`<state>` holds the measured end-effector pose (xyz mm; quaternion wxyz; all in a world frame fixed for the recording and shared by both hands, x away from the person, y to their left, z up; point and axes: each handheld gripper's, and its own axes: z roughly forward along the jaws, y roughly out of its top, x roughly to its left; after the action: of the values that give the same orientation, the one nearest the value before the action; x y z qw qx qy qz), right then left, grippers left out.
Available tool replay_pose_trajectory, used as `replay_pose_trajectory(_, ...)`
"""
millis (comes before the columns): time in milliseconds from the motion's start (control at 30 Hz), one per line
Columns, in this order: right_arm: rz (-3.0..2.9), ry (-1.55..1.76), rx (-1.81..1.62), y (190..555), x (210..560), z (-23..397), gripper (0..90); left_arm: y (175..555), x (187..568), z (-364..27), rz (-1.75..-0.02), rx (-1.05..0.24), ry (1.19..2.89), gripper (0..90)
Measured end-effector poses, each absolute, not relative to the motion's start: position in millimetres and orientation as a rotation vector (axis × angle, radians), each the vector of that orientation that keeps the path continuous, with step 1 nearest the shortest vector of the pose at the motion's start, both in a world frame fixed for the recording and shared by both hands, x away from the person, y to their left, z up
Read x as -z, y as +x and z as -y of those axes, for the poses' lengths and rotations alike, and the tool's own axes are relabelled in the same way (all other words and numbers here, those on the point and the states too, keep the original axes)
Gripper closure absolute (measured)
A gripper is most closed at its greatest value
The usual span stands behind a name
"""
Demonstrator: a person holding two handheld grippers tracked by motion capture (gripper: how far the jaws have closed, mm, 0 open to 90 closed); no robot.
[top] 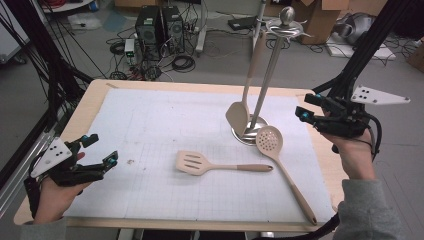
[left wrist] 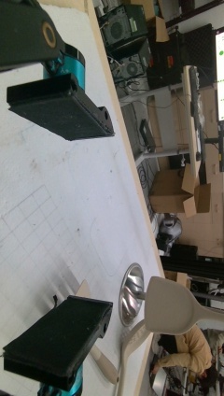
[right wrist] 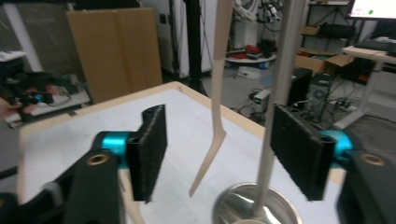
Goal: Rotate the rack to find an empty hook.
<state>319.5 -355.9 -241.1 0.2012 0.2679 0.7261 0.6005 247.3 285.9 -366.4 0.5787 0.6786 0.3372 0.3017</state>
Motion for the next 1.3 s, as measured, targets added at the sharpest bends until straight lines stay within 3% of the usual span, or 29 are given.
replay_pose_trajectory(233,-2.007,0.714,-1.614,326,225,358,64.5,246,367,-278,-0.774,-0.723,1.629,14.3)
replay_pose_trajectory(533,-2.024,0.702,-1.575,338,202,354,88.5,246,371,-277,-0.778,-0.704,1.641,14.3)
replay_pose_trajectory(1300,-1.929,0.778,-1.59,392,164,374,89.8,242,377,-278,-0.783,-0.69,1.678,14.3)
